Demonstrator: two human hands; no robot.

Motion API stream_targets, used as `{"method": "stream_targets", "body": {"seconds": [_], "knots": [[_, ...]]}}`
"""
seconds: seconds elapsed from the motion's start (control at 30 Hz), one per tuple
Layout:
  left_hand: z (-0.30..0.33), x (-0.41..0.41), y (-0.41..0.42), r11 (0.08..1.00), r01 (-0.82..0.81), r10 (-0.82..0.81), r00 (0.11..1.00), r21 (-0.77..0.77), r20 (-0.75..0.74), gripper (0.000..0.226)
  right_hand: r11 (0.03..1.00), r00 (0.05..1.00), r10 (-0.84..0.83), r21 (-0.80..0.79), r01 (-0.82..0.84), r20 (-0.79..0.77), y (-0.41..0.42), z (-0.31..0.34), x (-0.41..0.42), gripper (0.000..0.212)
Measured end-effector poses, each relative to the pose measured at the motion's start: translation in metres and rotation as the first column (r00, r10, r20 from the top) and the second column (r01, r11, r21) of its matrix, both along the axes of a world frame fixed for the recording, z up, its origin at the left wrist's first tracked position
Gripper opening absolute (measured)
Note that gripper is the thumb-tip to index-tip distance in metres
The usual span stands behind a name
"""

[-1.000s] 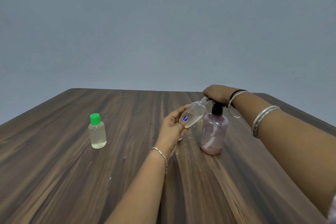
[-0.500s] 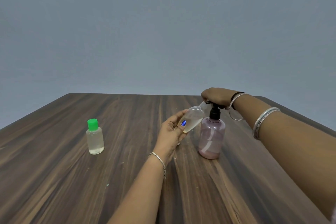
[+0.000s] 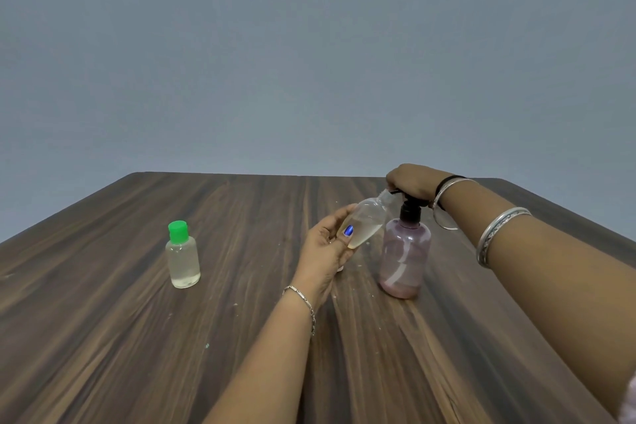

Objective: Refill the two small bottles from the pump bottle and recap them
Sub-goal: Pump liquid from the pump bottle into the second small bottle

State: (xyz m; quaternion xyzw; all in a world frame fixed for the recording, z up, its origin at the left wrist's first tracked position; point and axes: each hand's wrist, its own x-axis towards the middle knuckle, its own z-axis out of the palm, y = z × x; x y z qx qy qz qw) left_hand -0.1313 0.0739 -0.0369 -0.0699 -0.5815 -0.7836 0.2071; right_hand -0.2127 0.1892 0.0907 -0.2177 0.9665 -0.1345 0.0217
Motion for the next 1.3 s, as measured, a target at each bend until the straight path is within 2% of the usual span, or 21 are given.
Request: {"method": "stream_targets", "body": {"seconds": [0.2, 0.4, 0.63, 0.8, 1.13, 1.3], "knots": [[0.002, -0.001, -0.001, 1.0, 0.017, -0.017, 1.0, -0.012, -0.016, 0.031, 0.995, 0.997, 0.016, 0.103, -0.008, -0.076, -0.001, 0.0, 0.003, 0.04], [0.0, -0.001, -0.001, 1.0, 0.009, -0.009, 1.0, -0.01, -0.001, 0.031, 0.926, 0.978, 0.122, 0.374, -0.053, -0.166, -0.002, -0.004, 0.0, 0.044], [0.001, -0.001, 0.001, 1.0, 0.015, -0.015, 1.0, -0.004, -0.004, 0.03, 0.929, 0.959, 0.164, 0.364, -0.071, -0.231, 0.003, -0.002, -0.013, 0.039], [0.003, -0.001, 0.001, 1.0, 0.013, -0.013, 1.0, -0.006, -0.006, 0.03, 0.939, 0.972, 0.155, 0.333, -0.09, -0.175, 0.002, 0.006, -0.016, 0.038], [0.002, -0.001, -0.001, 1.0, -0.012, 0.012, 1.0, 0.013, 0.001, 0.031, 0.897, 0.971, 0.091, 0.441, 0.017, -0.223, -0.006, -0.004, -0.011, 0.04], [0.003, 0.0, 0.0, 1.0, -0.002, 0.002, 1.0, 0.012, -0.004, 0.031, 0.939, 0.976, 0.056, 0.344, 0.02, -0.211, -0.005, -0.006, -0.012, 0.041]]}}
